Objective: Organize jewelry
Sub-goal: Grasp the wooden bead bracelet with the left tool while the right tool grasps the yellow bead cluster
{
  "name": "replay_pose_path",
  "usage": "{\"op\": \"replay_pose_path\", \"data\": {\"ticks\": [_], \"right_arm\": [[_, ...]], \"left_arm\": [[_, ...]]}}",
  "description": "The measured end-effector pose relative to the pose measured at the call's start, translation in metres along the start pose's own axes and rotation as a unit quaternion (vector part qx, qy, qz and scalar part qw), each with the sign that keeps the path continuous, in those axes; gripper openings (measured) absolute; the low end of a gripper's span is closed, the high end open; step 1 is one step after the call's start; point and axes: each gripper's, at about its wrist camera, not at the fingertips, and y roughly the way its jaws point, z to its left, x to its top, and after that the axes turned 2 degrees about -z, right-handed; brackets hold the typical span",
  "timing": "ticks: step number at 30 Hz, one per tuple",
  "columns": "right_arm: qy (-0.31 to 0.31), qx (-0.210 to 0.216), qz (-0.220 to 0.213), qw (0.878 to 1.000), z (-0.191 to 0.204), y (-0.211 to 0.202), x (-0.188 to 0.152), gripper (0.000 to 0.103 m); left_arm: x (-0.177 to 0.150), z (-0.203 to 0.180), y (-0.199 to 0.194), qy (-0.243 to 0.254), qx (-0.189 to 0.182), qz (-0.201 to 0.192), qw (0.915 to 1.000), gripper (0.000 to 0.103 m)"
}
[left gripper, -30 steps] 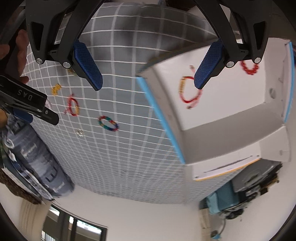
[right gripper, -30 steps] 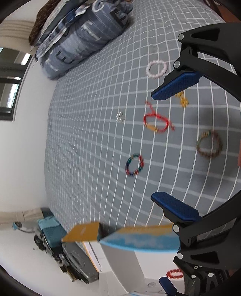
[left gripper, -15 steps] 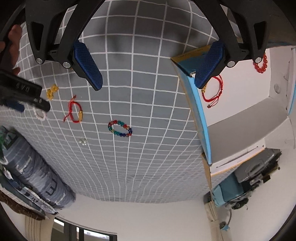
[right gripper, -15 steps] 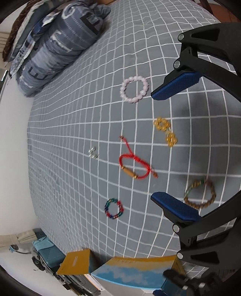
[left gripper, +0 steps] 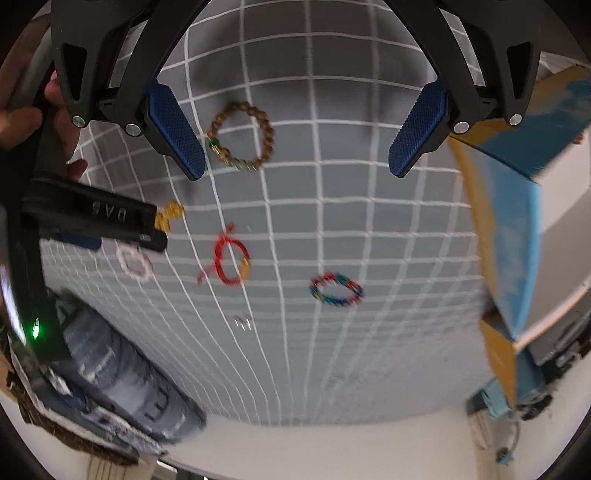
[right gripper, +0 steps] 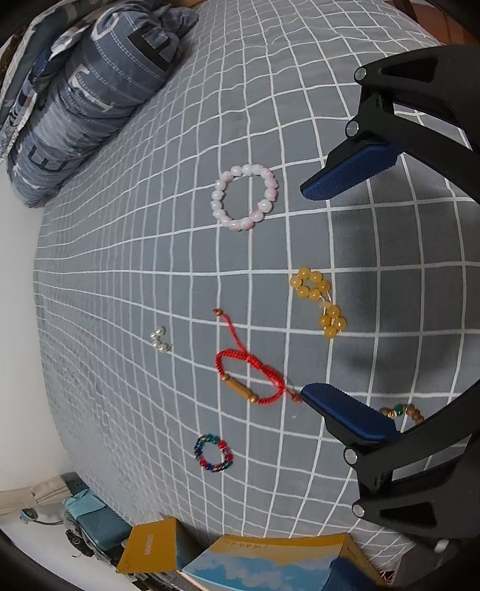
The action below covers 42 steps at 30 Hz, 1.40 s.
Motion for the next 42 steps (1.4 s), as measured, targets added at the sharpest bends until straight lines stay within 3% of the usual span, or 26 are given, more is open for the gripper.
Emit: {"op": "replay_pose_path", "data": {"ticks": [4, 11, 14, 20, 22, 26, 27, 29, 42], "right_arm": [[-0.005, 0.003, 0.014, 1.0, 0.0, 0.013, -0.005, 0.095], [0.01, 0.017, 0.053, 0.998, -0.006, 0.042, -0.01, 0.083], [0.015, 0.025, 0.06, 0.998, -0.007, 0.047, -0.01, 0.078], [0.012, 0.019, 0.068, 0.997, -0.002, 0.054, -0.009, 0.065], [0.009, 0.019, 0.069, 0.997, -0.001, 0.055, -0.009, 0.058], [0.005, 0.017, 0.073, 0.997, 0.003, 0.056, -0.009, 0.04], [0.005, 0.013, 0.074, 0.997, 0.003, 0.056, -0.009, 0.036], [0.013, 0.014, 0.077, 0.997, 0.0, 0.056, -0.009, 0.018], [0.035, 0.013, 0.055, 0.998, -0.007, 0.037, -0.006, 0.018]], "left_arm": [[-0.009, -0.006, 0.023, 0.008, -0.001, 0.025, 0.9997, 0.097], [-0.02, 0.001, 0.051, -0.001, -0.007, 0.06, 0.9982, 0.097], [-0.022, 0.003, 0.057, -0.005, -0.013, 0.071, 0.9974, 0.089], [-0.025, 0.006, 0.06, -0.008, -0.003, 0.076, 0.997, 0.064], [-0.024, 0.005, 0.059, -0.004, -0.006, 0.079, 0.9969, 0.046], [-0.024, 0.004, 0.057, 0.008, -0.005, 0.081, 0.9967, 0.021], [-0.024, 0.005, 0.057, 0.007, -0.012, 0.083, 0.9965, 0.009], [-0.022, 0.005, 0.054, 0.008, -0.016, 0.083, 0.9964, 0.008], [-0.012, 0.006, 0.031, 0.009, -0.03, 0.054, 0.9981, 0.007]]}}
